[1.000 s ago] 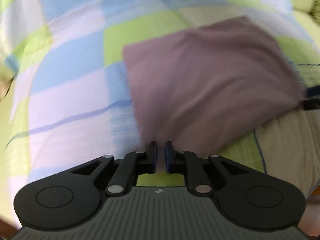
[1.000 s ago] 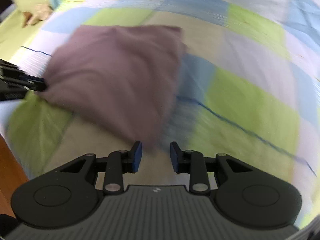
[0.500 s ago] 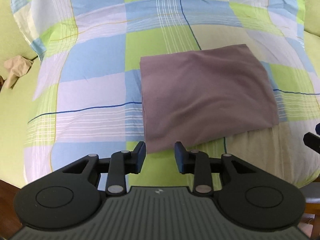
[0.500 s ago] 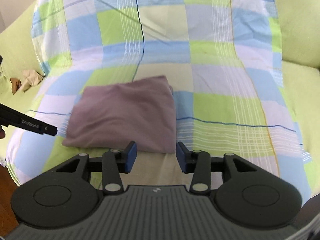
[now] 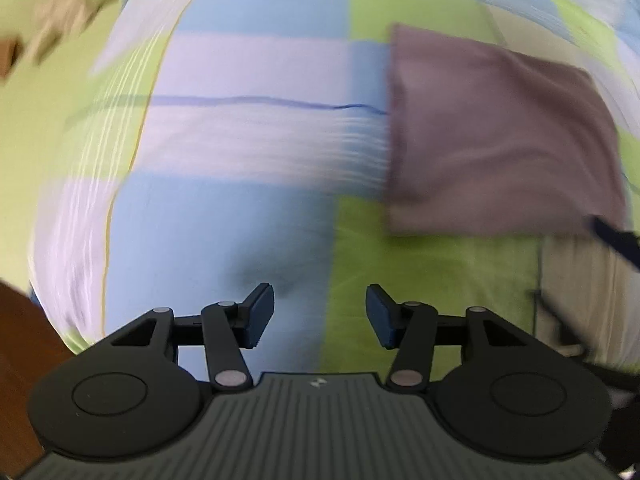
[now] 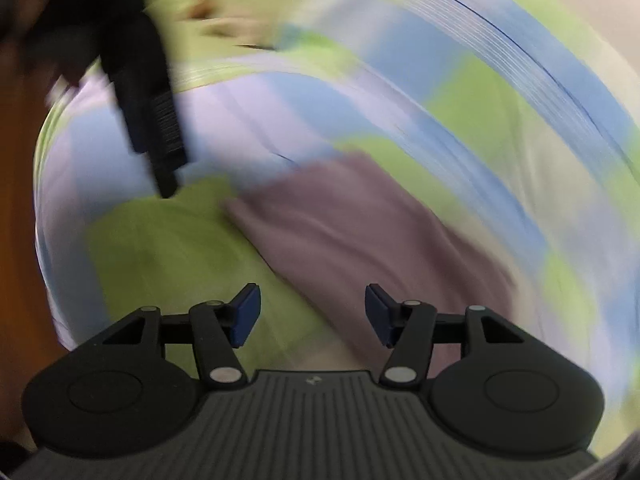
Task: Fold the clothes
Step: 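Grasp the folded top with the left gripper while the right gripper grasps it too, then carry the folded top with both grippers to the clothes stack on the chair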
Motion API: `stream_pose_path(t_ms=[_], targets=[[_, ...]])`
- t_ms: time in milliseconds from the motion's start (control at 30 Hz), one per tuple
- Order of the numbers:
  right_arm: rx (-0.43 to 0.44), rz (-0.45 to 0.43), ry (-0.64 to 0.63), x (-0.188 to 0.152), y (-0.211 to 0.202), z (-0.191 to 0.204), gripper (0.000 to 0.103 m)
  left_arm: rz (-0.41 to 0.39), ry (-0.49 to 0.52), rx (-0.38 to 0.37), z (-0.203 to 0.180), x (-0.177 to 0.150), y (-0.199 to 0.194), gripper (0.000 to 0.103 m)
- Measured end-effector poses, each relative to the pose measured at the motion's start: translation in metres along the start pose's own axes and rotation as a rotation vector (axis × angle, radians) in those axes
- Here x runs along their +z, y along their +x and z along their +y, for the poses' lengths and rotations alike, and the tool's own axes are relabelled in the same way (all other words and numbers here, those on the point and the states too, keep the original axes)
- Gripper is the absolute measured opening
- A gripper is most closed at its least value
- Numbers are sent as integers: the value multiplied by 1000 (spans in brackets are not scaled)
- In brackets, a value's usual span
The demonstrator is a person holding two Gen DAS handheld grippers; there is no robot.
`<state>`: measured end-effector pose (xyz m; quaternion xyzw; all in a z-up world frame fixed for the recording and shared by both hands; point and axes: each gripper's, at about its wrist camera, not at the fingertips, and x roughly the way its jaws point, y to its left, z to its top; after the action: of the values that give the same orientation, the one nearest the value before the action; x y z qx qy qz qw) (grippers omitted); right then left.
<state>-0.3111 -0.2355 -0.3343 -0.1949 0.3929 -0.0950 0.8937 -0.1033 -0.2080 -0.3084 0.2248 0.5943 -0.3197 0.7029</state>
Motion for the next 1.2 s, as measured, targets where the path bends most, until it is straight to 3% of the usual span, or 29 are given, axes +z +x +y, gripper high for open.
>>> stream_pose_path(t_ms=[100,133,200,333,400,500,667,700,767,800,833,900,967,1033,1067,1133,1200], targets=[[-14,-40,-125,3,40,13,49,34,-106,-116,17,17,11,57],[-14,-51,-143,4,50,14,30,47,-144,-155,21,21,13,57],[-5,-69,-120,8,56,7,4,71,-221,-233,29,28,17,58],[0,-117,-143,11,42,-9,4,121,-472,-518,48,48,33,73],[8,-127,-151,11,39,-13,4,124,-506,-550,45,56,43,73],[26,-151,-143,13,32,-21,4,127,-487,-540,33,68,55,73],[52,-178,-139,13,29,-22,4,116,-414,-584,9,96,70,75],[67,-175,-138,12,30,-22,5,114,-407,-584,6,99,71,73],[103,-154,-121,9,28,-26,15,80,-336,-567,0,108,68,49],[101,-135,-72,5,21,-34,33,64,-302,-557,-3,112,66,28],[93,-121,-7,1,14,-45,44,66,-280,-539,-4,112,65,28],[55,-94,214,-14,-1,-83,50,68,-236,-503,-8,112,63,28],[11,-43,438,-33,-8,-121,51,68,-189,-464,-14,110,62,28],[-49,28,753,-67,-7,-173,51,73,-180,-450,-17,111,64,29],[-41,33,849,-81,-3,-187,51,78,-177,-440,-20,112,67,30],[50,35,1115,-119,15,-220,49,92,-179,-438,-20,115,70,31],[172,16,1287,-145,35,-232,43,101,-150,-439,-18,117,71,32]])
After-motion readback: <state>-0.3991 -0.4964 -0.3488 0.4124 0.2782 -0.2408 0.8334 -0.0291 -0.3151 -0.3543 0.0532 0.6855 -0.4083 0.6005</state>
